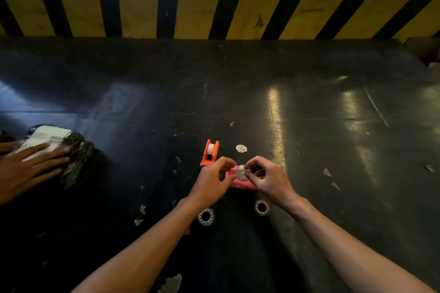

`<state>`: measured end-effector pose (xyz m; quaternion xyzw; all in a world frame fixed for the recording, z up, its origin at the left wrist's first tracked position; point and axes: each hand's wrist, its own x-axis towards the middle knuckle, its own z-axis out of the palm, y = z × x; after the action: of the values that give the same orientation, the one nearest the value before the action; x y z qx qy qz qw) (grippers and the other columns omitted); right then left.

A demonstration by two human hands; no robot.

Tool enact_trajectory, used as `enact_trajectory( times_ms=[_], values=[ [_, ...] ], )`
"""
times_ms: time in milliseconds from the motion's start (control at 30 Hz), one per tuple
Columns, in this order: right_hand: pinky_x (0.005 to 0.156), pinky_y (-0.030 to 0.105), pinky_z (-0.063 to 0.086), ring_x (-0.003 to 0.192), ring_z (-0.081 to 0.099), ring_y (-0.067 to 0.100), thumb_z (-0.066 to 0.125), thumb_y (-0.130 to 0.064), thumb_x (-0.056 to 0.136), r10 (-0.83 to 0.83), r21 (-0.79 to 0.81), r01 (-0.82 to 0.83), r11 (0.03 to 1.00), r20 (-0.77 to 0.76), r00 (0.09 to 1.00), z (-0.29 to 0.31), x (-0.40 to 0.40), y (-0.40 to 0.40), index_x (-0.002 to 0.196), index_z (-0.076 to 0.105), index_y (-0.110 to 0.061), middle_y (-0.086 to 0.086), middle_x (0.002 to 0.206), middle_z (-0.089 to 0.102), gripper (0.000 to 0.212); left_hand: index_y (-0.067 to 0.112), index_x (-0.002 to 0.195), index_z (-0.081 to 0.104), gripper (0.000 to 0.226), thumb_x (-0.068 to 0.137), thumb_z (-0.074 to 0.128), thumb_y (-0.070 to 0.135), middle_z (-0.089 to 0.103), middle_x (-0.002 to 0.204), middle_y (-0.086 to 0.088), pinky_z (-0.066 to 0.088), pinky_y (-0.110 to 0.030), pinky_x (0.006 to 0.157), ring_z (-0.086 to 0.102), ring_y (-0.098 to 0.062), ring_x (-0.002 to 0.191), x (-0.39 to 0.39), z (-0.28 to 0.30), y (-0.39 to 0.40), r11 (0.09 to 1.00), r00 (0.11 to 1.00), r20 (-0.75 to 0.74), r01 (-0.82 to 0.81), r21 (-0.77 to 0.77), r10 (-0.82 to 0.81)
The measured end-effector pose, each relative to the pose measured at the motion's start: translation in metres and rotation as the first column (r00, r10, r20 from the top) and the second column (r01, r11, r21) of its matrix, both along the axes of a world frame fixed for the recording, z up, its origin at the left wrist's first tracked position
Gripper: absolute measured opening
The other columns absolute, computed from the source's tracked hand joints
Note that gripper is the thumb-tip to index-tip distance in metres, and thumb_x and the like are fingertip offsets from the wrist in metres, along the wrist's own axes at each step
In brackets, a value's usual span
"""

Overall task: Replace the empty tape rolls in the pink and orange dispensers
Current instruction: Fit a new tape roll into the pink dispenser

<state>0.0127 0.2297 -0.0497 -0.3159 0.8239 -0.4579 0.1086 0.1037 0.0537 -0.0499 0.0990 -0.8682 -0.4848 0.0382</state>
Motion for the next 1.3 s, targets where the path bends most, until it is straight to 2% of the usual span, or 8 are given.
enact_trajectory(
  times_ms=[133,233,467,633,833,1067,1167,1300],
  values=[
    [0.073,0.014,0.049,0.079,0.065,0.012,0.072,-0.004,0.084,0.015,0.091,-0.004,0.996,-0.118,0.993,-0.012,-0.017,-0.006,0.091,0.069,-0.013,0.001,0.089,0.070,0.011,0.022,0.126,0.060,0.039,0.089,0.072,0.021,0.066,0.123,0.005,0.052,-0.029,0.099,0.060,-0.006,0.115,-0.017,-0.005,-0.006,0.979,0.995,0.041,0.101,-0.175,-0.095],
    [0.074,0.021,0.049,0.080,0.062,0.011,0.071,-0.006,0.084,0.073,0.136,-0.055,0.989,-0.133,0.988,-0.021,-0.019,-0.012,0.092,0.067,-0.017,-0.003,0.089,0.067,0.014,0.022,0.128,0.060,0.041,0.089,0.072,0.026,0.065,0.125,0.003,0.053,-0.033,0.097,0.061,-0.009,0.116,-0.024,-0.008,-0.008,0.966,0.987,0.104,0.146,-0.212,-0.127],
    [0.072,0.019,0.047,0.078,0.057,0.007,0.074,-0.010,0.083,0.147,0.148,-0.129,0.980,-0.119,0.982,-0.036,-0.012,-0.015,0.091,0.063,-0.019,-0.012,0.087,0.059,0.016,0.018,0.123,0.067,0.034,0.090,0.070,0.027,0.066,0.123,0.000,0.050,-0.033,0.100,0.058,-0.013,0.117,-0.030,-0.016,-0.015,0.937,0.983,0.126,0.168,-0.307,-0.135],
    [0.073,0.024,0.050,0.081,0.058,0.011,0.077,-0.015,0.081,0.181,0.145,-0.160,0.976,-0.138,0.974,-0.037,-0.011,-0.011,0.093,0.067,-0.016,-0.009,0.088,0.060,0.016,0.020,0.118,0.069,0.031,0.088,0.072,0.027,0.063,0.122,0.003,0.051,-0.036,0.099,0.057,-0.011,0.115,-0.031,-0.019,-0.016,0.921,0.978,0.138,0.197,-0.335,-0.158],
    [0.076,0.036,0.054,0.083,0.066,0.023,0.078,-0.013,0.079,0.133,0.166,-0.097,0.981,-0.219,0.967,-0.034,-0.007,-0.014,0.093,0.073,-0.014,0.006,0.087,0.075,0.015,0.020,0.117,0.068,0.030,0.088,0.072,0.027,0.062,0.121,0.002,0.052,-0.038,0.097,0.058,-0.012,0.113,-0.030,-0.022,-0.014,0.919,0.978,0.143,0.192,-0.345,-0.150],
    [0.077,0.034,0.045,0.081,0.068,0.027,0.075,-0.023,0.082,0.081,0.232,-0.016,0.973,-0.273,0.959,-0.028,-0.005,-0.017,0.099,0.069,-0.014,0.008,0.087,0.074,0.020,0.019,0.114,0.069,0.028,0.088,0.073,0.024,0.062,0.120,0.002,0.053,-0.033,0.097,0.059,-0.010,0.110,-0.035,-0.021,-0.012,0.941,0.978,0.154,0.179,-0.286,-0.140],
    [0.074,0.042,0.051,0.080,0.064,0.029,0.067,-0.031,0.084,0.064,0.230,-0.004,0.973,-0.254,0.965,-0.031,-0.001,-0.017,0.097,0.067,-0.015,0.009,0.084,0.071,0.021,0.017,0.110,0.070,0.025,0.086,0.075,0.019,0.064,0.115,0.002,0.054,-0.030,0.093,0.062,-0.010,0.104,-0.034,-0.020,-0.014,0.947,0.980,0.152,0.164,-0.277,-0.126],
    [0.072,0.044,0.050,0.079,0.062,0.032,0.070,-0.020,0.083,0.058,0.272,0.012,0.962,-0.247,0.967,-0.035,-0.001,-0.019,0.089,0.069,-0.014,0.009,0.079,0.070,0.009,0.012,0.107,0.072,0.023,0.085,0.076,0.013,0.068,0.111,-0.001,0.055,-0.033,0.090,0.065,-0.013,0.098,-0.034,-0.020,-0.016,0.949,0.983,0.154,0.144,-0.280,-0.104]
  ],
)
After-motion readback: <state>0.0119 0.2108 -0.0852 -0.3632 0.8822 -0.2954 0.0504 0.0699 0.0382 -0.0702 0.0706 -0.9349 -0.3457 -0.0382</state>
